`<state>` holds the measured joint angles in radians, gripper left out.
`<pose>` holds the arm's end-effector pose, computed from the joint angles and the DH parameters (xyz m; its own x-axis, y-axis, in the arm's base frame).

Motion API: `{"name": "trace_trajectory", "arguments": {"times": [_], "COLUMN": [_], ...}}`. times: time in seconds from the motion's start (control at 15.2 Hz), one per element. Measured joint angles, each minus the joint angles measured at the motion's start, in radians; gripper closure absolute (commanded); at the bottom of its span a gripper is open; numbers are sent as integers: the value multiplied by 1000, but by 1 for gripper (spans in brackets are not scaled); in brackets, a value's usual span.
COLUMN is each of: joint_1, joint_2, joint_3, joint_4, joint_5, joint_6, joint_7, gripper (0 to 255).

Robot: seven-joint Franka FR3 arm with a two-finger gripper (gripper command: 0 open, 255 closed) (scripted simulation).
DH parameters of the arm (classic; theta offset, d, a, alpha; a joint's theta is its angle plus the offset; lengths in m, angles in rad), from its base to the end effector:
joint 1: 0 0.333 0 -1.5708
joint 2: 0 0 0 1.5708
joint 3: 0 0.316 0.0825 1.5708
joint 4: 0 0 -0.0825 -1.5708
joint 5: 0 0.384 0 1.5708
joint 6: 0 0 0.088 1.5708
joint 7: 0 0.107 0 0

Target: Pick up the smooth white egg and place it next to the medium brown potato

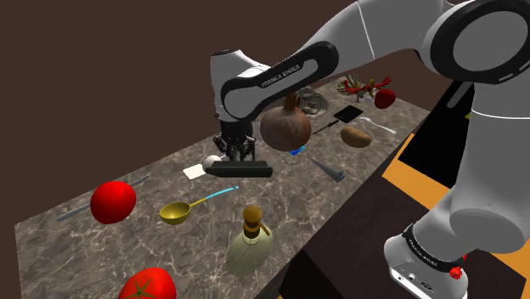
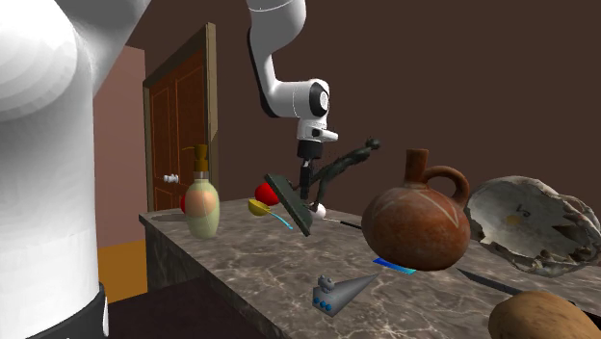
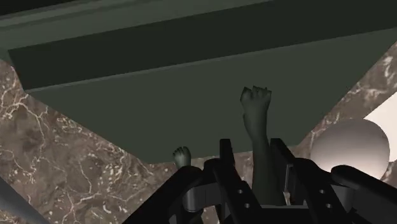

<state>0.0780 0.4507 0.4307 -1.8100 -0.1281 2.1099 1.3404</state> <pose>0.5649 0.2862 0.3045 0.6985 -0.7082 -0.1022 -0.7036 -0.7058 0.0824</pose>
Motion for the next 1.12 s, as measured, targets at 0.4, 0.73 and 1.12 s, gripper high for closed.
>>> {"name": "trace_trajectory", "arguments": {"times": [0.4, 0.73, 1.12], "joint_1": [-7, -12, -114], "joint_2": [-51, -79, -197], "joint_3": [23, 30, 22], "joint_4": [6, 31, -128], "joint_5": [26, 41, 109], "joint_6": [106, 58, 102], "joint_7": [-1, -7, -135], "gripper": [255, 255, 255]}}
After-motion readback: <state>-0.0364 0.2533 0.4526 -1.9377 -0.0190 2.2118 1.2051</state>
